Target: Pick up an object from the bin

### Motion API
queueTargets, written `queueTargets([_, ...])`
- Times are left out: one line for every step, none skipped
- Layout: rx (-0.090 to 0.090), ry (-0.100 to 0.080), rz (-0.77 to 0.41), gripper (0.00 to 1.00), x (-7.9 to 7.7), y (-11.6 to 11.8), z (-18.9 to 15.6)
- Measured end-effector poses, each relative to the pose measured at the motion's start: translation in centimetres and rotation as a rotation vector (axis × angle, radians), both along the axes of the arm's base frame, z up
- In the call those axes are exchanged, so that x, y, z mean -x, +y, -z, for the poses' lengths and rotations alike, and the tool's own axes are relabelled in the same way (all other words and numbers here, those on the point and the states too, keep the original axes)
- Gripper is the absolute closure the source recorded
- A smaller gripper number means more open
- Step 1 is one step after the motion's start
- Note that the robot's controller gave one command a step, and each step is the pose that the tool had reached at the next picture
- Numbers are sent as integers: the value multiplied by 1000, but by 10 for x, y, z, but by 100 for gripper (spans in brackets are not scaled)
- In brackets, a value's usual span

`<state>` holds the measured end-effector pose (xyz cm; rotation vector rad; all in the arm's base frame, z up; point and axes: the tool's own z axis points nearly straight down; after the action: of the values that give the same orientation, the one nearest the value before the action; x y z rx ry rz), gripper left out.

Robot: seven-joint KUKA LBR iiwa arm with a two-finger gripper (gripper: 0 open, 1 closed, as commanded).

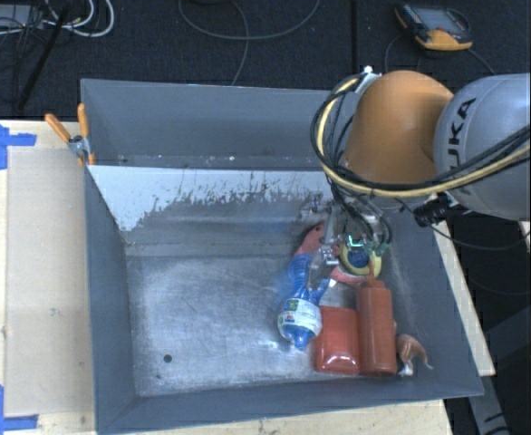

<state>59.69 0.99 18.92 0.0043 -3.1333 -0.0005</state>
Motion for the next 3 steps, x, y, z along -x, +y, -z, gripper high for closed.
queueTargets([0,-8,0,0,-2,0,-4])
queueTargets([0,-16,-199,0,-7,-11,34])
queueTargets([-4,-6,-584,0,-19,-33,54])
